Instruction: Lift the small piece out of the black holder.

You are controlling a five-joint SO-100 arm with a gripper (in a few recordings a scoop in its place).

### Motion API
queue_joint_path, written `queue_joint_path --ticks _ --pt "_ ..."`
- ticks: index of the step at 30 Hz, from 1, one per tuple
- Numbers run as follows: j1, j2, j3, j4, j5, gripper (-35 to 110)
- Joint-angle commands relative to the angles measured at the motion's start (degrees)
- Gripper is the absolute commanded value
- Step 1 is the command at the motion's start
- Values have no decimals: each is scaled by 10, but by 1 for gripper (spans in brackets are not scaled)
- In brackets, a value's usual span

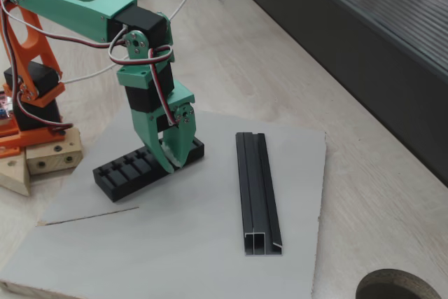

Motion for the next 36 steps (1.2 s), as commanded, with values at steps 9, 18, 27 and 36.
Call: queue_joint_path --ticks 9,18,27,36 --pt "-11 101 -8 11 -4 6" --pt "-11 177 -13 12 -4 6" --pt "-11 274 -14 12 -4 6" --pt "-9 344 -15 10 -5 6"
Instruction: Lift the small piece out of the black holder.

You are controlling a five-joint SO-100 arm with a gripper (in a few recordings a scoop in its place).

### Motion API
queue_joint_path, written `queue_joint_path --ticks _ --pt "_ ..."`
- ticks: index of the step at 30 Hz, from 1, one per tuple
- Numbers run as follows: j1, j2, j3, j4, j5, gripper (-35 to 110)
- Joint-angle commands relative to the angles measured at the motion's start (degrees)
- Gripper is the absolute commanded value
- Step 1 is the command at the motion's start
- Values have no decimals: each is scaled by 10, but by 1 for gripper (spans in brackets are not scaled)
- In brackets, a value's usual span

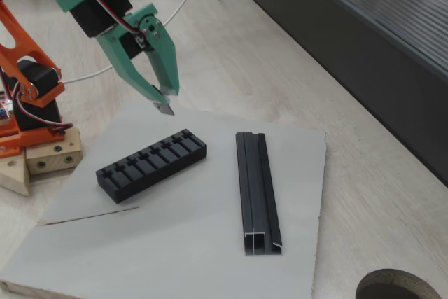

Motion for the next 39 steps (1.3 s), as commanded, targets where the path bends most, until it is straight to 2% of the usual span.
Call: queue_joint_path --ticks 1,16,39 --pt "-9 46 -15 8 -5 6" --pt "90 128 -15 3 -6 6" --pt "96 152 -16 3 -6 6"
